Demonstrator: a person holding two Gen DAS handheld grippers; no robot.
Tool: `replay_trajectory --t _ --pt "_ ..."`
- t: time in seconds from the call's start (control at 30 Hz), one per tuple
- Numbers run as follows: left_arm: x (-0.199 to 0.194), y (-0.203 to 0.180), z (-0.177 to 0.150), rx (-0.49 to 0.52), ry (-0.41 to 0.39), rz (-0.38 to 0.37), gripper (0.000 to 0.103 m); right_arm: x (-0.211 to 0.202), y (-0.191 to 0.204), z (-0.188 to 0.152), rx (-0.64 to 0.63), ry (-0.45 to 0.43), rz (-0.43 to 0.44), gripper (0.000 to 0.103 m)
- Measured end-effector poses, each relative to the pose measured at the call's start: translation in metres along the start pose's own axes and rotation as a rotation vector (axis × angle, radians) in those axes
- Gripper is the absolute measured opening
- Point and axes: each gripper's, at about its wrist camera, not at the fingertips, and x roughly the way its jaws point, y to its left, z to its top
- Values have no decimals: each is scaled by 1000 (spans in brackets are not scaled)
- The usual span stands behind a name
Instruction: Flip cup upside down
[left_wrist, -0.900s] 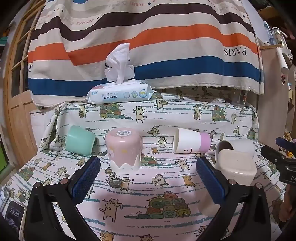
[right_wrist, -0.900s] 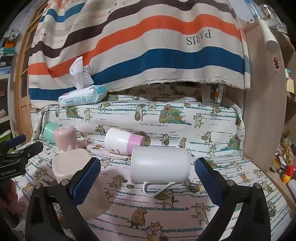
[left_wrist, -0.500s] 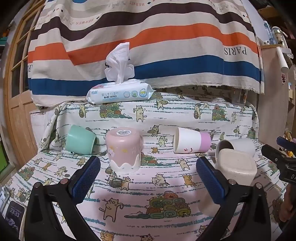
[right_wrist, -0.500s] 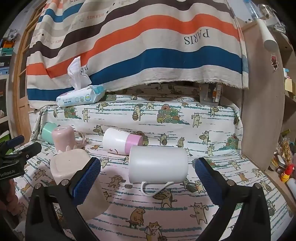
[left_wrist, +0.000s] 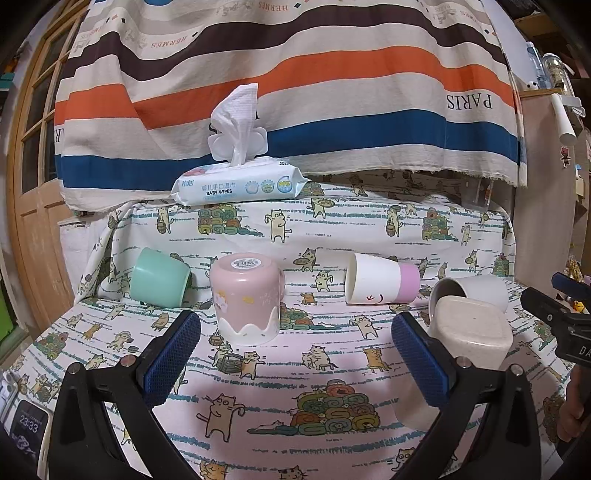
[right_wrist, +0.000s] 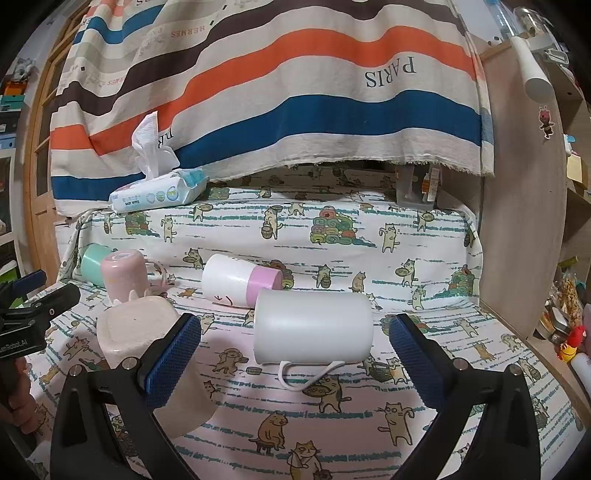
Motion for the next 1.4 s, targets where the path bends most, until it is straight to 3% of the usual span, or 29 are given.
replay_trajectory --t 1.4 --pt "1 0 0 -1 4 -1 103 4 -2 -1 3 9 0 103"
